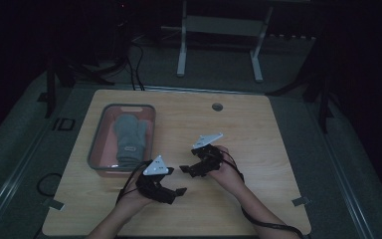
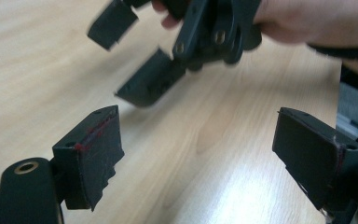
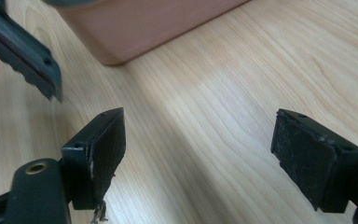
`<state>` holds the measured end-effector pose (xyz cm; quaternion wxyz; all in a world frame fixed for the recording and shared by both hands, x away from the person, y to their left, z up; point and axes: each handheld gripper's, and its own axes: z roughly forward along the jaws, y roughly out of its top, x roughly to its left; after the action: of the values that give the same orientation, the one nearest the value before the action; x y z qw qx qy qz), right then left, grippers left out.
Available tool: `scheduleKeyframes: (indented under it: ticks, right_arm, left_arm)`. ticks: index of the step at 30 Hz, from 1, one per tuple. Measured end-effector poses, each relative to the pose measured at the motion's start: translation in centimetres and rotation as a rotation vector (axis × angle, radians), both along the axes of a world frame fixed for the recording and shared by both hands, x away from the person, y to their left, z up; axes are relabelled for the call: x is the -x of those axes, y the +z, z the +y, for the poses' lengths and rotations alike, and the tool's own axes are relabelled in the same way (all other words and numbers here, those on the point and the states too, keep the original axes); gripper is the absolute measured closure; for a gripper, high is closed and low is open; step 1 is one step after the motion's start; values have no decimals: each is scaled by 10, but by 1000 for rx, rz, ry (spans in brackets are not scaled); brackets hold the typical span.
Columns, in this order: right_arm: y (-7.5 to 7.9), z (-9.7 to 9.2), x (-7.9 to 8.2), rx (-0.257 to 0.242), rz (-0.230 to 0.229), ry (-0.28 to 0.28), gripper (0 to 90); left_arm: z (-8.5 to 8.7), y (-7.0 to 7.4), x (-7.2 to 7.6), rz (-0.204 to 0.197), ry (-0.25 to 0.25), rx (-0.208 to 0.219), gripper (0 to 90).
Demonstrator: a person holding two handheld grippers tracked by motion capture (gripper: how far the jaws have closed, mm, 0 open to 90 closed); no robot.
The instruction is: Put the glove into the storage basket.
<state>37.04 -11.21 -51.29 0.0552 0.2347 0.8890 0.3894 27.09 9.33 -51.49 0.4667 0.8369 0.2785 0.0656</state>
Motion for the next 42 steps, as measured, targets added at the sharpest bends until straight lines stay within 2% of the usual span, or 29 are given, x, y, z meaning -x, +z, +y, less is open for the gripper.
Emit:
scheduleKeyframes:
  ticks: [1, 4, 6, 10, 17, 20, 23, 26, 30, 34, 42]
  right_arm:
    - [-3, -4, 1, -2, 0, -3, 178]
    - [-11, -14, 4, -16, -14, 3, 177]
    - [-17, -21, 5, -7, -25, 6, 167]
    - [-25, -33, 8, -11, -16, 3, 154]
    - [-36, -53, 17, 2, -35, -4, 140]
    - [-39, -58, 20, 1, -29, -9, 139]
    - [-44, -70, 25, 3, -51, -28, 141]
    - [-45, -79, 28, -5, -64, -38, 141]
    - [-45, -91, 33, -22, -70, -48, 141]
    - [-44, -101, 40, -35, -80, -66, 142]
    - [-46, -108, 44, -41, -65, -87, 143]
  left_arm:
    - [-2, -5, 0, -7, -15, -7, 161]
    - [-9, -18, 0, 10, -38, -10, 161]
    - [-14, -25, 2, 21, -51, -17, 162]
    - [-20, -31, 5, 26, -80, -25, 161]
    - [-28, -38, 8, 24, -114, -29, 161]
    - [-30, -40, 9, 19, -130, -28, 161]
    - [-33, -41, 11, 18, -152, -24, 161]
    - [-35, -39, 13, -6, -154, -24, 161]
    - [-35, -38, 13, 20, -170, -5, 161]
    - [-37, -41, 15, 11, -182, -25, 161]
    - [-35, -41, 15, 19, -173, -4, 161]
